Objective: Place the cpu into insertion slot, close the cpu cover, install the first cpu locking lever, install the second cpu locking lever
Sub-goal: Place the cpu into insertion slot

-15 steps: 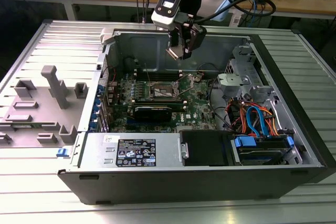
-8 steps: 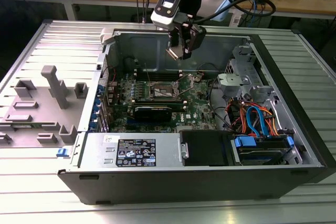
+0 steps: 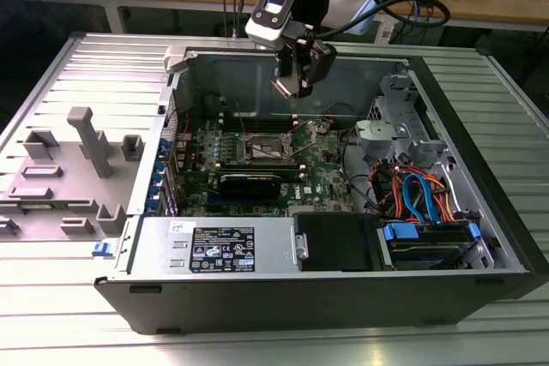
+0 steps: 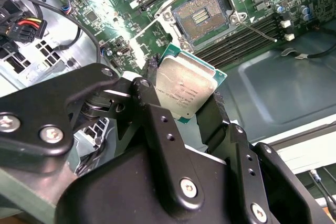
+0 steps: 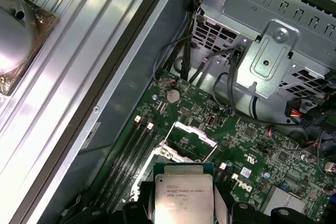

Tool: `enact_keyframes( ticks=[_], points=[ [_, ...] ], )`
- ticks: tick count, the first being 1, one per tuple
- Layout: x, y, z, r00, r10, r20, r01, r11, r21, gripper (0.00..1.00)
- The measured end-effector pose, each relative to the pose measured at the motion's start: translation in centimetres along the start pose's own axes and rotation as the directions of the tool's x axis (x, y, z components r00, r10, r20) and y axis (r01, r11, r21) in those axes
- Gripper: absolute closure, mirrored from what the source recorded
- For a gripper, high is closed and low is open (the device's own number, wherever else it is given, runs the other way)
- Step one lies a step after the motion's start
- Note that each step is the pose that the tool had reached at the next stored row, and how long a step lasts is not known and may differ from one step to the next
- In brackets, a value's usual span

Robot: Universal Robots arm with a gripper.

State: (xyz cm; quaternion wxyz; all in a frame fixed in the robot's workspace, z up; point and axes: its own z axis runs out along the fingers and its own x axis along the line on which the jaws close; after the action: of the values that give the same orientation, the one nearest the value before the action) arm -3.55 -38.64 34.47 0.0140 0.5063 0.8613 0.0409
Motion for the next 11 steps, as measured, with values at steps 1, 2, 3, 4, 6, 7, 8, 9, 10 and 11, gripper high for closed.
enact_keyframes(
  ticks=[1,2,3,4,6,7,8,9,10,11],
  points=[
    [-0.01,0.00,0.01,1.0000,0.003,0.0003,-0.003,1.0000,0.0000,0.46],
    [-0.01,-0.01,0.01,1.0000,0.006,0.0005,-0.006,1.0000,-0.0002,0.46],
    [-0.01,-0.01,0.02,1.0000,0.010,0.0008,-0.010,1.0000,-0.0001,0.46],
    [-0.01,-0.01,0.03,0.9999,0.014,0.0011,-0.014,0.9999,-0.0002,0.46],
    [-0.02,-0.01,0.03,0.9997,0.025,0.0022,-0.025,0.9997,-0.0005,0.46],
    [-0.02,-0.02,0.04,0.9995,0.031,0.0026,-0.031,0.9995,-0.0006,0.46],
    [-0.02,-0.02,0.05,0.9993,0.038,0.0031,-0.038,0.9993,-0.0008,0.46],
    [-0.02,-0.02,0.05,0.9988,0.048,0.0040,-0.048,0.9988,-0.0010,0.46],
    [-0.02,-0.02,0.05,0.9986,0.053,0.0044,-0.053,0.9986,-0.0012,0.46],
    [-0.02,-0.02,0.05,0.9983,0.057,0.0048,-0.057,0.9984,-0.0011,0.46]
  ],
)
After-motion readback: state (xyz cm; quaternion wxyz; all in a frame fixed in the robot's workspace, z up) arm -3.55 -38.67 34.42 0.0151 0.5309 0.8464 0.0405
